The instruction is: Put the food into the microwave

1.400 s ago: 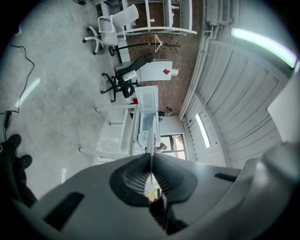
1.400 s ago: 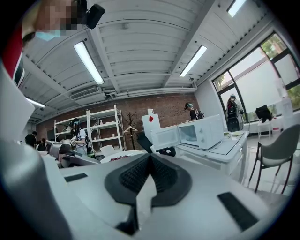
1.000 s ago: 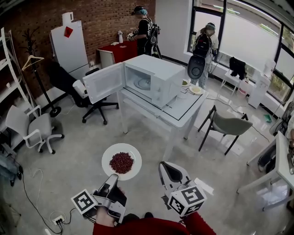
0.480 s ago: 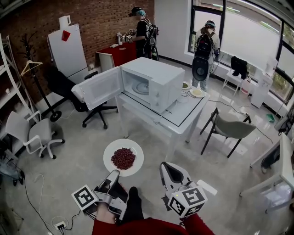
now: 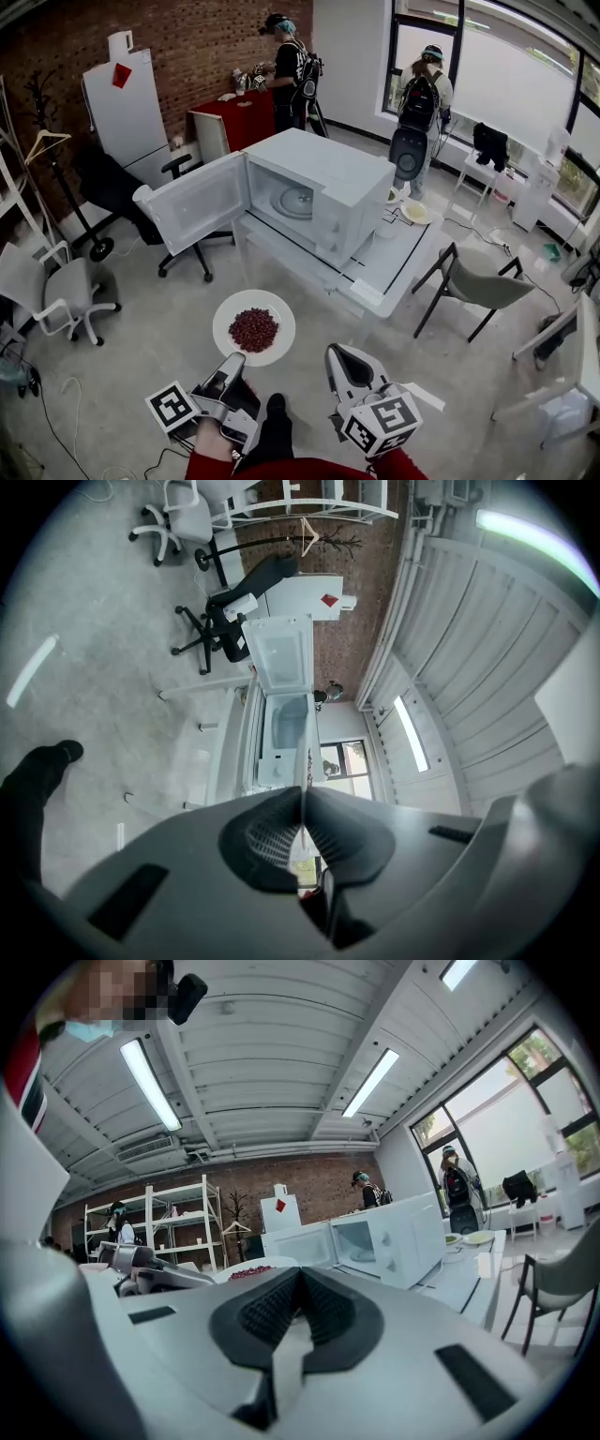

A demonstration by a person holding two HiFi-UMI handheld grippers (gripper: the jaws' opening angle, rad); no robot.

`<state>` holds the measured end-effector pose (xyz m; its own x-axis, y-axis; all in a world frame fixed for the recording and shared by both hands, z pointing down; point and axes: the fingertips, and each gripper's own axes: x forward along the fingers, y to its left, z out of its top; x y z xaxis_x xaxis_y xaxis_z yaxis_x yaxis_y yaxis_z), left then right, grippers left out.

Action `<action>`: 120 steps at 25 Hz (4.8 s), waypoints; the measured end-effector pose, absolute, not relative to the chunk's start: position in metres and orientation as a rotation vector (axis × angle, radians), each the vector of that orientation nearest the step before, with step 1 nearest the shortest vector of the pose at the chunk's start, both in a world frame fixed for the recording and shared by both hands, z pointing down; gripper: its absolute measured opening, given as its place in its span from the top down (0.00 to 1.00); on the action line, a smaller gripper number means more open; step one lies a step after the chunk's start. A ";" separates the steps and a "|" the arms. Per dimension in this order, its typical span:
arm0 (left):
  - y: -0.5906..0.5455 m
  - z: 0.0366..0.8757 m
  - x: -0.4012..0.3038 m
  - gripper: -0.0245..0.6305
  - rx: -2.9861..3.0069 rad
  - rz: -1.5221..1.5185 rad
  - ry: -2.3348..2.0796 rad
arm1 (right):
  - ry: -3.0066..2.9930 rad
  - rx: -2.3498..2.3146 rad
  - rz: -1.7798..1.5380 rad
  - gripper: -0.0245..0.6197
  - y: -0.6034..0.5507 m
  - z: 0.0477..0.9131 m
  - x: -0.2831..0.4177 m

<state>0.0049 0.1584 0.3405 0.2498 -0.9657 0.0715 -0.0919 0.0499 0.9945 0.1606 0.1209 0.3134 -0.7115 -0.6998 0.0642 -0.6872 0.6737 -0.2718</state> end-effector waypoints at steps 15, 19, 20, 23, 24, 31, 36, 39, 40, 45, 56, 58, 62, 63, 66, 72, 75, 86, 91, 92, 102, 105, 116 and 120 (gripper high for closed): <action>-0.062 0.339 -0.073 0.93 1.373 -0.807 -1.020 | 2.845 -1.333 -0.493 0.94 -0.072 0.312 0.060; -0.102 0.353 -0.083 0.93 1.373 -0.784 -1.029 | 2.859 -1.367 -0.516 0.94 -0.104 0.321 0.046; -0.109 0.356 -0.084 0.93 1.368 -0.785 -1.027 | 2.867 -1.372 -0.523 0.94 -0.109 0.324 0.044; -0.129 0.360 -0.086 0.93 1.352 -0.820 -1.010 | 2.899 -1.373 -0.559 0.94 -0.121 0.335 0.038; -0.134 0.362 -0.087 0.93 1.341 -0.836 -1.006 | 2.916 -1.370 -0.572 0.94 -0.124 0.340 0.036; -0.170 0.394 -0.092 0.93 1.284 -0.885 -0.989 | 2.986 -1.384 -0.621 0.94 -0.157 0.379 0.018; -0.192 0.417 -0.086 0.93 1.281 -0.900 -0.954 | 3.017 -1.414 -0.639 0.94 -0.176 0.408 0.016; -0.211 0.424 -0.080 0.93 1.289 -0.895 -0.936 | 3.019 -1.442 -0.662 0.94 -0.191 0.418 0.022; -0.216 0.427 -0.079 0.93 1.294 -0.890 -0.930 | 3.019 -1.452 -0.663 0.94 -0.194 0.421 0.022; -0.228 0.433 -0.077 0.93 1.338 -0.835 -0.923 | 3.011 -1.500 -0.654 0.94 -0.195 0.430 0.014; -0.311 0.428 -0.048 0.93 1.387 -0.778 -0.891 | 3.001 -1.567 -0.664 0.94 -0.226 0.428 0.015; -0.321 0.423 -0.045 0.93 1.399 -0.768 -0.905 | 2.998 -1.584 -0.666 0.94 -0.232 0.425 0.016; -0.336 0.422 -0.041 0.93 1.408 -0.724 -0.932 | 2.991 -1.585 -0.705 0.94 -0.236 0.427 0.015; -0.340 0.425 -0.039 0.93 1.406 -0.708 -0.931 | 2.993 -1.586 -0.709 0.94 -0.237 0.429 0.016; -0.354 0.429 -0.038 0.93 1.407 -0.672 -0.927 | 3.001 -1.588 -0.698 0.94 -0.241 0.432 0.014; -0.369 0.429 -0.043 0.93 1.433 -0.618 -0.925 | 3.006 -1.580 -0.685 0.94 -0.243 0.431 0.002; -0.374 0.430 -0.039 0.93 1.433 -0.586 -0.924 | 3.017 -1.581 -0.682 0.94 -0.244 0.431 0.000; -0.382 0.443 -0.033 0.93 1.432 -0.503 -0.935 | 3.061 -1.598 -0.706 0.94 -0.251 0.440 -0.008; -0.385 0.445 -0.035 0.93 1.427 -0.479 -0.950 | 3.101 -1.583 -0.757 0.94 -0.257 0.443 -0.011; -0.386 0.445 -0.035 0.93 1.426 -0.478 -0.948 | 3.109 -1.584 -0.766 0.94 -0.258 0.443 -0.011; -0.393 0.448 -0.031 0.93 1.425 -0.392 -0.971 | 3.128 -1.593 -0.888 0.94 -0.267 0.447 -0.012; -0.396 0.449 -0.031 0.93 1.432 -0.353 -0.972 | 3.128 -1.597 -0.887 0.94 -0.269 0.445 -0.013; -0.396 0.448 -0.025 0.93 1.545 -0.178 -1.047 | 3.178 -1.622 -0.941 0.94 -0.267 0.457 -0.010; -0.396 0.449 -0.022 0.89 1.601 -0.073 -1.109 | 3.181 -1.631 -0.934 0.94 -0.268 0.455 -0.004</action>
<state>-0.0221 -0.3957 0.4486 0.5550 -0.6749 0.4863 -0.6048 0.0740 0.7929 -0.0039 -0.2682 0.4553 -0.4902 -0.5706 0.6589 -0.8362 0.5211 -0.1709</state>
